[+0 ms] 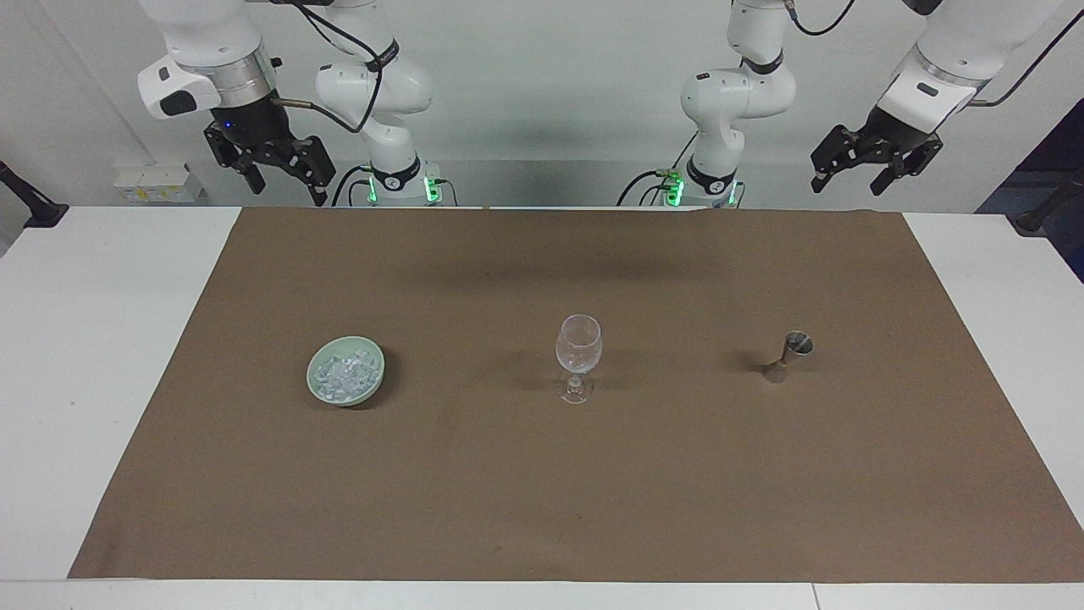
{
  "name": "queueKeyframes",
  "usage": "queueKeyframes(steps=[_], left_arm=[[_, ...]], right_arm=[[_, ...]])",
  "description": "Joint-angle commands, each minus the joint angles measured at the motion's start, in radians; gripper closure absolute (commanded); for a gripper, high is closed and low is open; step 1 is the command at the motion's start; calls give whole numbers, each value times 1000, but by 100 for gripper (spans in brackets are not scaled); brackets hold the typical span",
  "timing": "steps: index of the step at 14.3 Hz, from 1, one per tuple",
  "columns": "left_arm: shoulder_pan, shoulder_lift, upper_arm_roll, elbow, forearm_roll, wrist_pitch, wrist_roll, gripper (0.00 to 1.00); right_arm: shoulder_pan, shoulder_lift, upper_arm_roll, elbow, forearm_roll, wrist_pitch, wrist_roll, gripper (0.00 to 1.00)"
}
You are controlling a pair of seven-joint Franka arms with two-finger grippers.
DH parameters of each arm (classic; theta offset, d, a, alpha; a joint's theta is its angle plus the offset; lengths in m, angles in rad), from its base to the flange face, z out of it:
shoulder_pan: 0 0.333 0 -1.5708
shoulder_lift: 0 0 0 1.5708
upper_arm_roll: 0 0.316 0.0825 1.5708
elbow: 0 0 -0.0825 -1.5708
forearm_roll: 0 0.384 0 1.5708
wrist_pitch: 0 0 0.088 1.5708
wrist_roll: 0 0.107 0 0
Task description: Pour wine and add ice with both arms
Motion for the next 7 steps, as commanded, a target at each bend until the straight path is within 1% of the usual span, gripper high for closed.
queueKeyframes(steps=[1, 5, 7], left_arm=[[6, -31, -5, -10, 0, -18, -44, 0], [-4, -31, -7, -13, 0, -24, -41, 0], [-7, -28, -7, -10, 2, -7, -43, 0]], right_arm=[[-15, 2, 3, 11, 23, -16, -21, 0], [-15, 2, 3, 11, 23, -16, -21, 0], [-15, 2, 3, 11, 23, -16, -21, 0]])
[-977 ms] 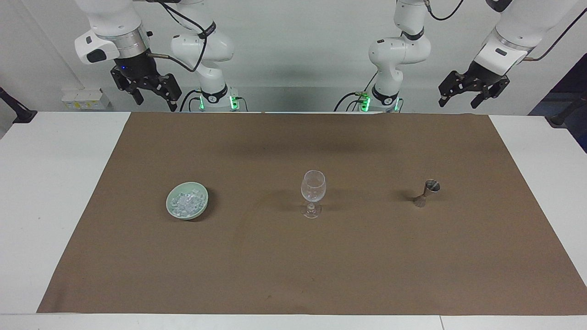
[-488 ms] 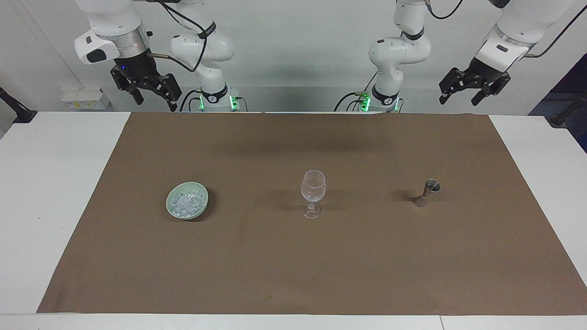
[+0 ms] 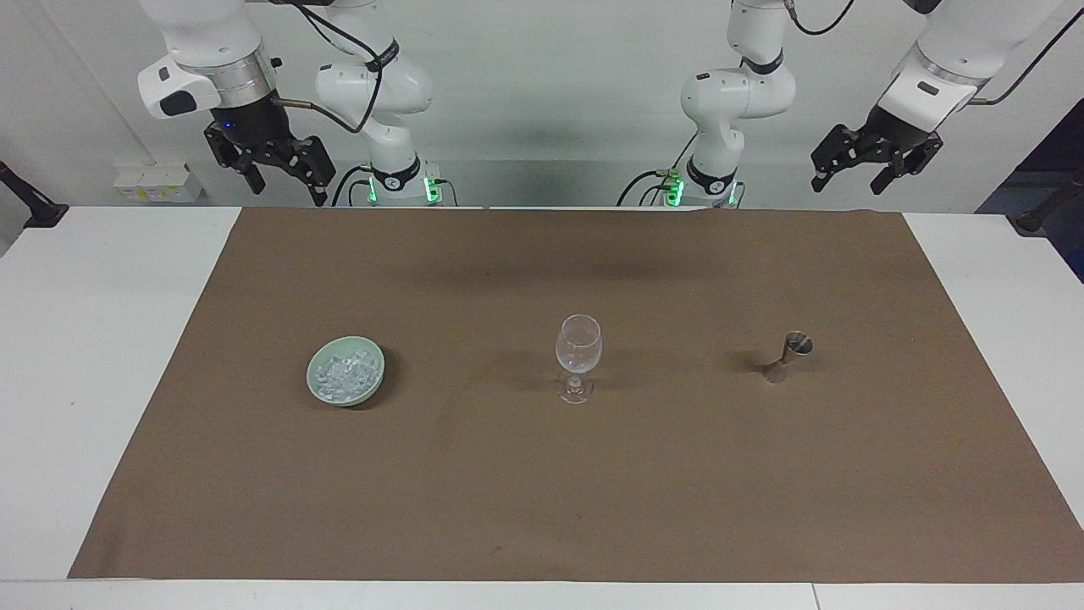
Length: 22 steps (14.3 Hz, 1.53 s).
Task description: Pour wine and add ice with both arms
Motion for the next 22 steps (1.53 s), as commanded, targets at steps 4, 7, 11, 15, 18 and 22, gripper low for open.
queueKeyframes(steps=[4, 7, 11, 15, 18, 22], left_arm=[[-10, -39, -9, -41, 2, -23, -62, 0], [-13, -39, -16, -46, 0, -14, -207, 0], [-74, -27, -22, -61, -35, -9, -514, 0], [-59, -27, -19, -84, -62, 0, -541, 0], [-59, -25, -19, -95, -66, 26, -616, 0], [-61, -16, -19, -86, -67, 66, -746, 0]], right_arm=[[-15, 2, 3, 11, 23, -16, -21, 0], [-15, 2, 3, 11, 23, -16, -21, 0], [-15, 2, 3, 11, 23, -16, -21, 0], [-15, 2, 3, 11, 23, -16, -21, 0], [-15, 2, 3, 11, 23, -16, -21, 0], [-15, 2, 3, 11, 23, -16, -21, 0]])
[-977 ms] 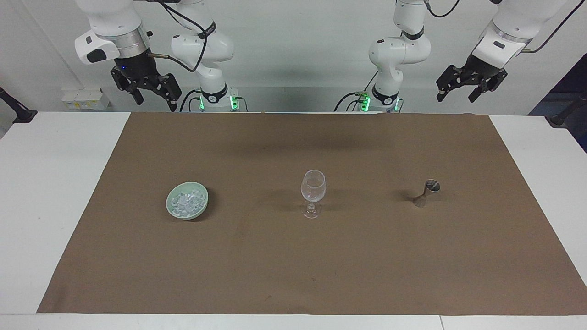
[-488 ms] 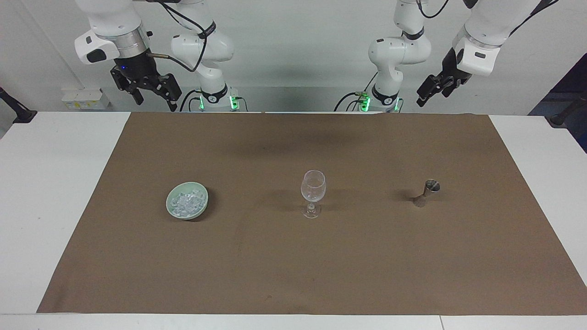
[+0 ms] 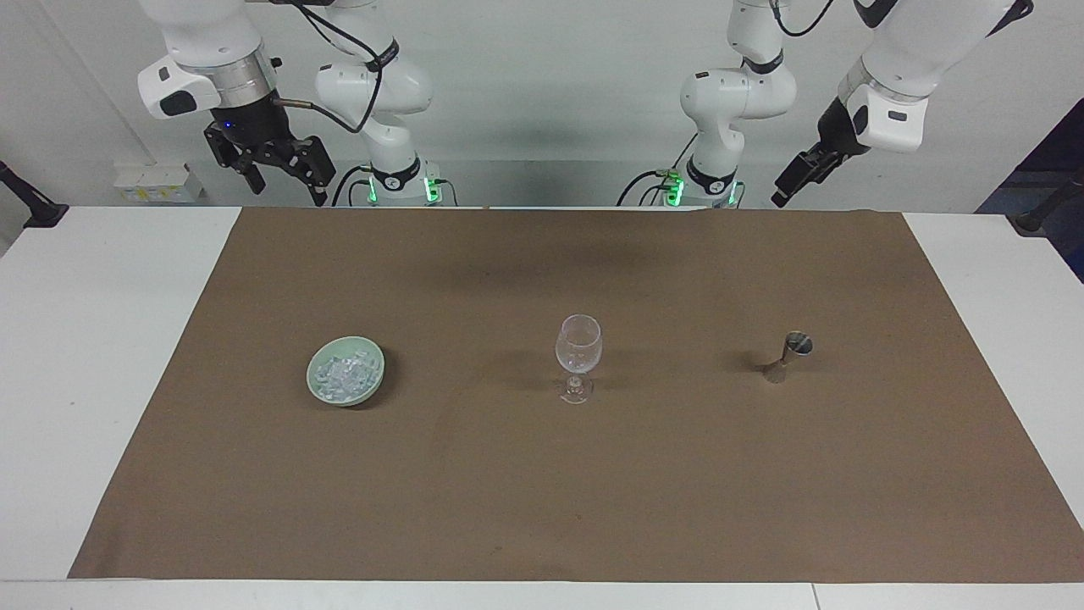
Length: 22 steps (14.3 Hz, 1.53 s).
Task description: Pour wine and add ice with both arms
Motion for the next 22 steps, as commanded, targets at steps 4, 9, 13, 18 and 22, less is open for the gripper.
queueKeyframes(steps=[4, 9, 13, 18, 22], left_arm=[[2, -13, 4, -23, -12, 27, -63, 0], [195, 63, 29, -7, -279, -10, -155, 0], [218, 135, 29, -4, -320, 1, -158, 0], [243, 229, 29, 5, -376, 74, -158, 0], [296, 329, 30, 8, -431, 94, -156, 0]], right_arm=[[-15, 2, 3, 11, 23, -16, -21, 0], [-15, 2, 3, 11, 23, -16, -21, 0], [-15, 2, 3, 11, 23, -16, -21, 0], [-15, 2, 3, 11, 23, -16, -21, 0], [-15, 2, 3, 11, 23, -16, -21, 0]])
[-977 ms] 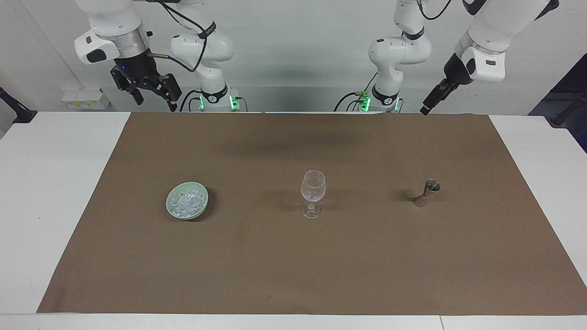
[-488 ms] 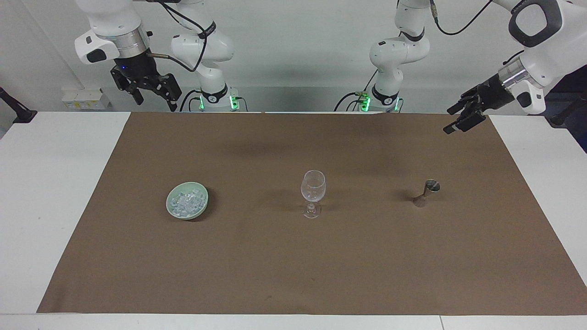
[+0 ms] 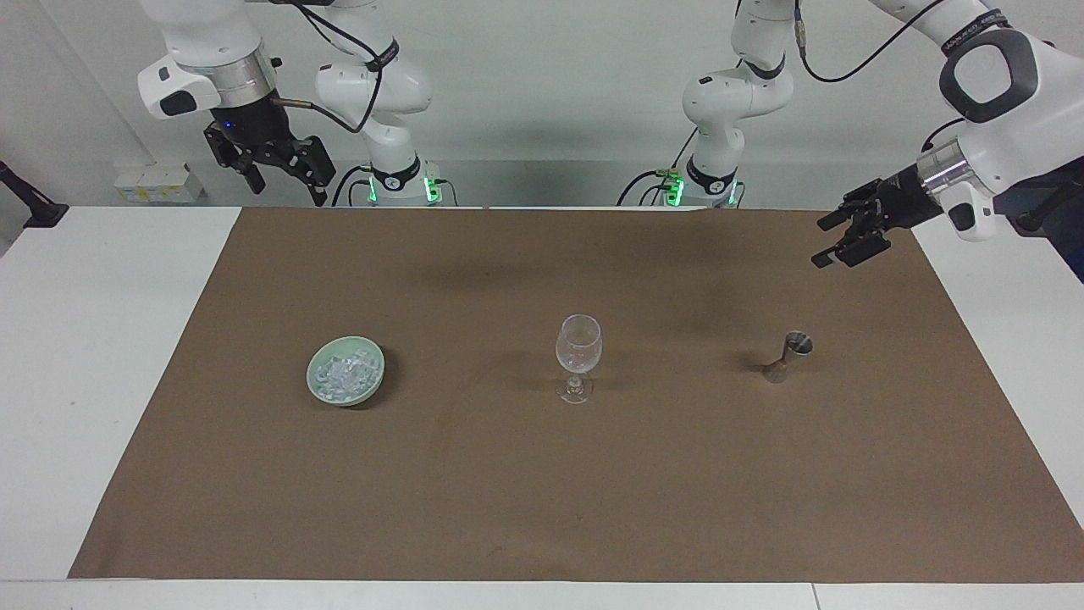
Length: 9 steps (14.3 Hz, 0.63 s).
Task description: Pour wine and add ice with both arms
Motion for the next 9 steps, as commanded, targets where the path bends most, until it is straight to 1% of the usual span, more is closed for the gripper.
queueKeyframes(steps=[1, 3, 6, 9], left_arm=[[54, 74, -9, 17, -43, 11, -9, 0], [60, 104, -9, 26, -58, 45, -6, 0], [118, 165, -9, 27, -127, 80, -9, 0], [123, 199, -9, 20, -169, 126, -14, 0]], right_arm=[[-15, 2, 3, 11, 23, -16, -21, 0], [-15, 2, 3, 11, 23, -16, -21, 0], [-15, 2, 3, 11, 23, -18, -20, 0], [-17, 2, 3, 11, 23, -16, -21, 0]])
